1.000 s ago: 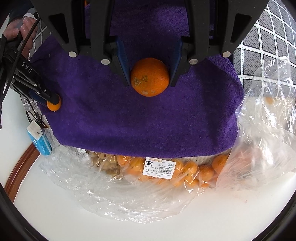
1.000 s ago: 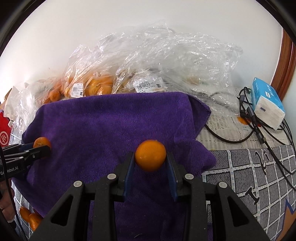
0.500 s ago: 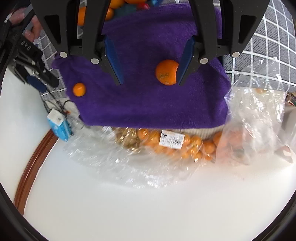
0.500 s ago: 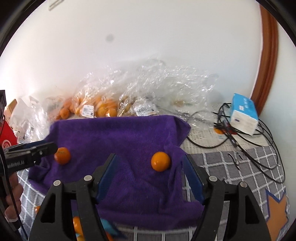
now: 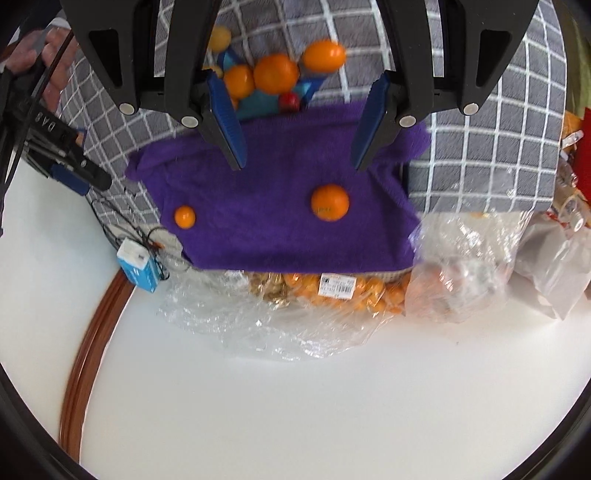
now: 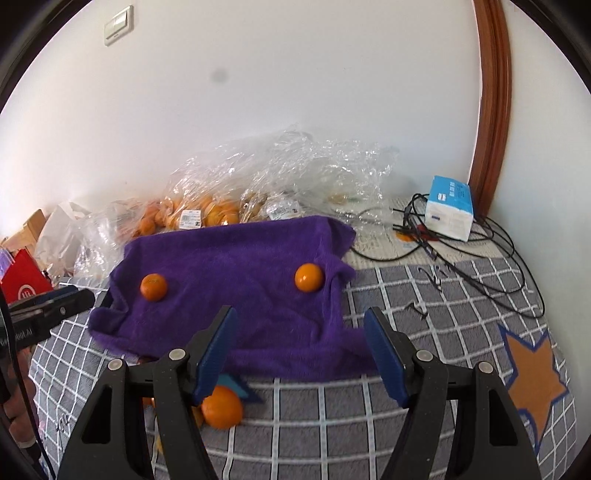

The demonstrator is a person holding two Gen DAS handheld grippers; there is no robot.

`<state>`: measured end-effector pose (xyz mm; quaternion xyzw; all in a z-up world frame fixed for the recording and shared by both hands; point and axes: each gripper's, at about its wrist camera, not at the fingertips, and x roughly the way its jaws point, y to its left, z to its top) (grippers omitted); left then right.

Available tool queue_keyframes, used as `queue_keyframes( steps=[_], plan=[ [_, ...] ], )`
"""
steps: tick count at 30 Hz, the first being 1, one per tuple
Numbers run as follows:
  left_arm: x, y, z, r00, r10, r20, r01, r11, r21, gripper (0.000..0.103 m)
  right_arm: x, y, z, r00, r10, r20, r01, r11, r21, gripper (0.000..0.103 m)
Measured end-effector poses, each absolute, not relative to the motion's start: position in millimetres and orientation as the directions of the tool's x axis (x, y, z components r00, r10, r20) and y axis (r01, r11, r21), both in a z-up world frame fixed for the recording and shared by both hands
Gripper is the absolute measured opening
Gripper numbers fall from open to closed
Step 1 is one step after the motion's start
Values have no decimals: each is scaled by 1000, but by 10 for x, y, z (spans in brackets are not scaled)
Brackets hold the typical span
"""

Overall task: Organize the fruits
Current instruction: 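Move both tools back down toward the remaining fruit row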

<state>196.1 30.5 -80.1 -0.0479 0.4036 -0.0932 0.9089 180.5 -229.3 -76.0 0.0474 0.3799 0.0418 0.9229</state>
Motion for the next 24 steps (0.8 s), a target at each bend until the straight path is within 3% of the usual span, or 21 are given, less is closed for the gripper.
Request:
queue_keyframes(
  steps=[9, 24],
  plan=[
    [1537, 517, -985, 650, -180, -739, 71, 982, -176, 57, 1511, -2159, -960, 677, 155, -719, -86, 988, 132, 50],
    [1316, 857, -1335, 618, -120, -777, -36, 983, -180, 57, 1359, -1979, -1174, 647, 206, -734, -157, 978, 135, 50]
  ],
)
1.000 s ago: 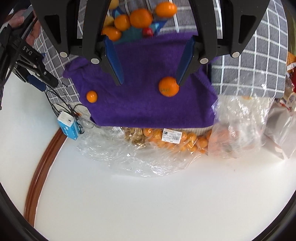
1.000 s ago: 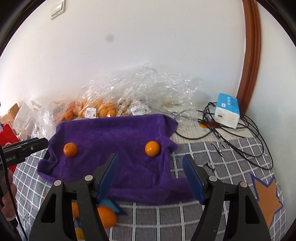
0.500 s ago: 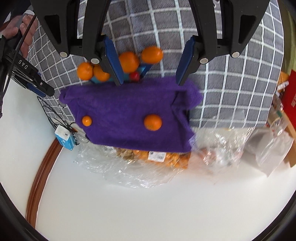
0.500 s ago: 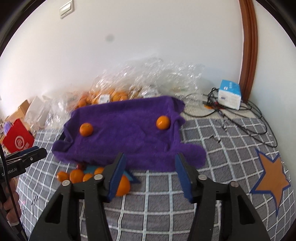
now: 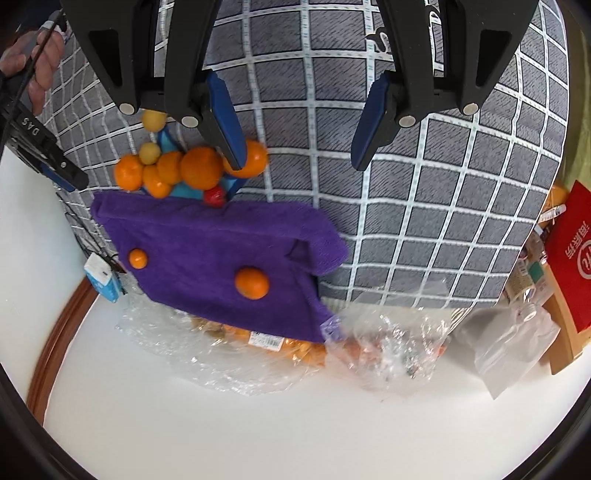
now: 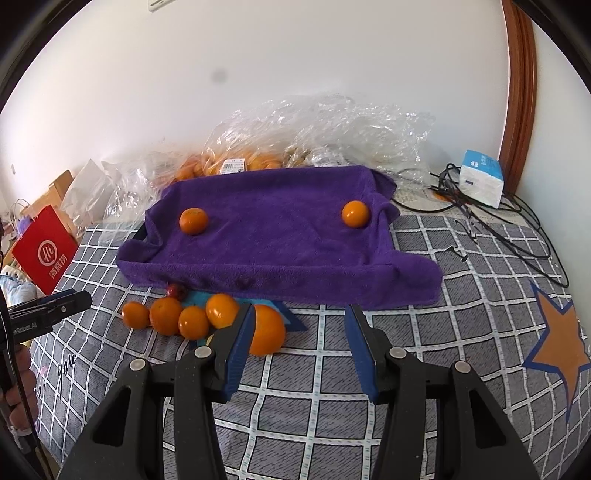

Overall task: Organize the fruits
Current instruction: 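Move both tools back down toward the remaining fruit row, then grasp a large orange from the row with the right tool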

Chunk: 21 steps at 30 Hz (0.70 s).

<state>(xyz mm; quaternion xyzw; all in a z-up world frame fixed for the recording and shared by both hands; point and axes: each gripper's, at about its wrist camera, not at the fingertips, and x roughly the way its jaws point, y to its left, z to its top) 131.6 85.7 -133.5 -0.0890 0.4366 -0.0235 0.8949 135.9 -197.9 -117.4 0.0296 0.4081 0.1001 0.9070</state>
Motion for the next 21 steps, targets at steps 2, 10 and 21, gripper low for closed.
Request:
queue_keyframes(
  steps=[2, 10, 21],
  plan=[
    [1322, 874, -1410, 603, -119, -789, -43, 983, -181, 57, 1357, -1977, -1212, 639, 211, -739, -162, 977, 139, 50],
    [1301, 938, -1622, 572, -93, -815, -78, 983, -167, 57, 1342, -2003, -1294, 625, 228, -747, -168, 973, 156, 50],
    [1287, 994, -1694, 572, -125, -811, -82, 975, -208, 57, 1409, -1829, -1458, 581, 291, -760, -221, 955, 196, 50]
  ],
)
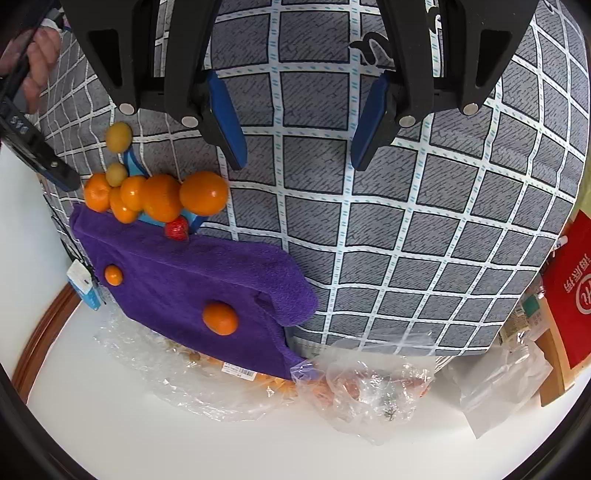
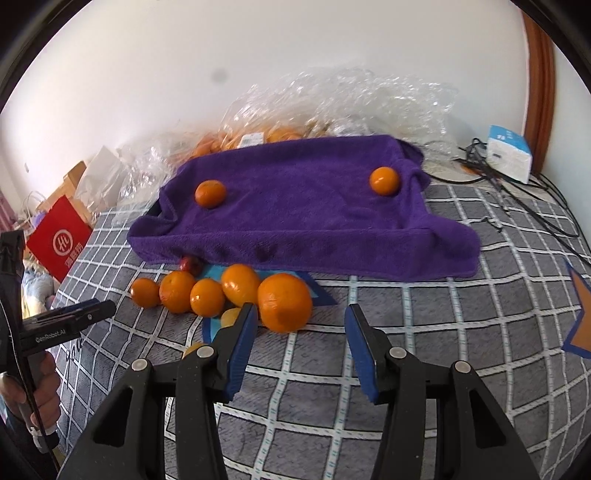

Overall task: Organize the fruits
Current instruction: 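Grasp a large orange from the row with the right tool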

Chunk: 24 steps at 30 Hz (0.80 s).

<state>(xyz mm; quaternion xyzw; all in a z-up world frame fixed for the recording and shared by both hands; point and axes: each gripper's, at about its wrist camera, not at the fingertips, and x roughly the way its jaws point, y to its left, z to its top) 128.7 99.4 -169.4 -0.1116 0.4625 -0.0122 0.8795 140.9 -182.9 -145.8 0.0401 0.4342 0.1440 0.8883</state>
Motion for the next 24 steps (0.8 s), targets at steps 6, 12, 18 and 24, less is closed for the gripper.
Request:
queue_keyframes(
  steps=[6, 12, 18, 24],
  plan=[
    [1267, 1007, -1641, 587, -171, -792, -64, 965, -256, 57, 1517, -1642, -1592, 554, 282, -783, -251, 954, 166, 50],
    [1276, 961, -1741, 583, -155, -798, -52, 973, -227, 57, 1592, -1557, -1620, 569, 255, -782, -248, 960, 133, 49],
    [1211, 947, -1759, 614, -151, -775, -38, 975, -219, 57, 1594, -1617, -1613, 583, 246, -775, -232, 964, 131, 39],
    [1166, 881, -1785, 626, -118, -771, -6, 988, -156, 57, 1477, -1817, -1564, 614, 193, -765, -173, 979, 108, 39]
  ],
)
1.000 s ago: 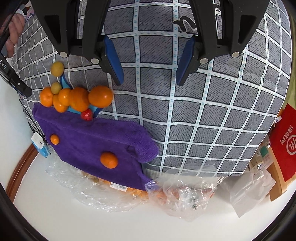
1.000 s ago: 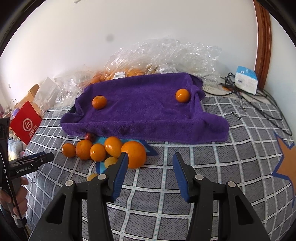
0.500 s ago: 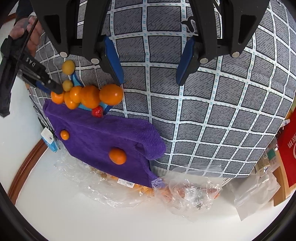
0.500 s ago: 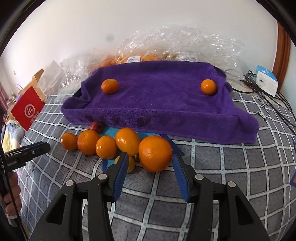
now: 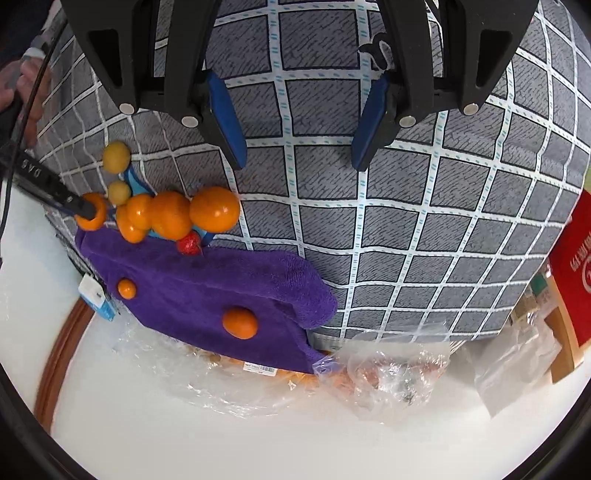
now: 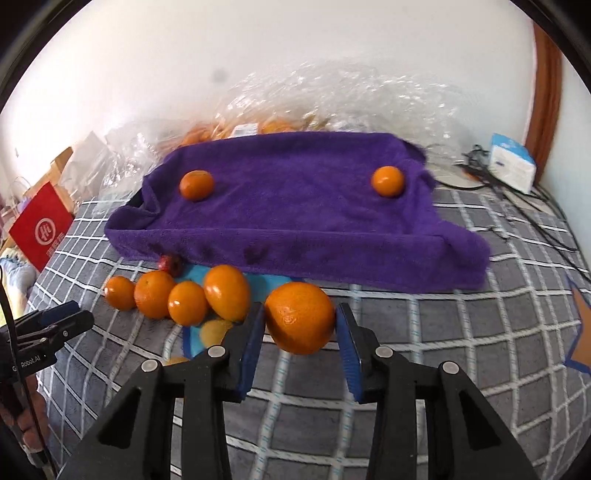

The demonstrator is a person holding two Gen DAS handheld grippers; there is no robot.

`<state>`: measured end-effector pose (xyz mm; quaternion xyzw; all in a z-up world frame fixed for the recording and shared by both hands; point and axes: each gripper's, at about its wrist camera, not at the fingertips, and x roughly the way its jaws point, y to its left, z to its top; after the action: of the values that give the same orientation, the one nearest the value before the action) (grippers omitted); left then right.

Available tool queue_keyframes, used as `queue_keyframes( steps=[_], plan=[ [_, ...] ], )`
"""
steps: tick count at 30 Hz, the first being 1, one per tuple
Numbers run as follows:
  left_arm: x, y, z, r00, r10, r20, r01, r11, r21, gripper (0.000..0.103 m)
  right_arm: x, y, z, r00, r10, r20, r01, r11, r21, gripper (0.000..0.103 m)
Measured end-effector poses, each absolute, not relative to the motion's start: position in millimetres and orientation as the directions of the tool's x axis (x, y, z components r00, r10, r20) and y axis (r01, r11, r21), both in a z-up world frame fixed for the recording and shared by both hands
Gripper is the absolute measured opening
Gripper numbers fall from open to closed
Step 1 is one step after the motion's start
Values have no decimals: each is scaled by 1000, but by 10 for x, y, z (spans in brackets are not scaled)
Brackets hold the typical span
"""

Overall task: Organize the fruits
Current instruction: 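Grasp a large orange from the row with the right tool, then grasp an orange with the left tool while the right tool holds its orange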

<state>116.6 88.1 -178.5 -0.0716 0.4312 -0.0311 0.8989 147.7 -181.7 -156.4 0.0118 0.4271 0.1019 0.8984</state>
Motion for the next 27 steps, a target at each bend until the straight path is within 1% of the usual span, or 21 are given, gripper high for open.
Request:
queue_keyframes(
  steps=[3, 8, 13, 18, 24, 27],
  plan=[
    [1156, 902, -1788, 634, -125, -763, -6, 986, -166, 57, 1460, -1878, -1615, 600, 192, -777, -165, 980, 115, 39],
    [1131, 916, -1798, 646, -141, -750, 5, 984, -180, 58, 1448, -1876, -1634, 618, 192, -762, -154, 980, 123, 40],
    [1120, 930, -1803, 649, -154, -745, 9, 981, -194, 59, 1531, -1822, -1701, 586, 204, -784, -165, 978, 130, 40],
    [1118, 951, -1809, 652, -169, -739, 9, 977, -215, 59, 1539, -1777, -1708, 602, 185, -777, -161, 981, 109, 39],
    [1108, 950, -1809, 651, -165, -741, -4, 975, -221, 59, 1492, -1827, -1667, 611, 188, -769, -150, 981, 121, 39],
    [1123, 968, -1779, 631, -189, -752, -21, 965, -261, 59, 1461, -1900, -1633, 618, 186, -764, -133, 982, 132, 39]
  ],
)
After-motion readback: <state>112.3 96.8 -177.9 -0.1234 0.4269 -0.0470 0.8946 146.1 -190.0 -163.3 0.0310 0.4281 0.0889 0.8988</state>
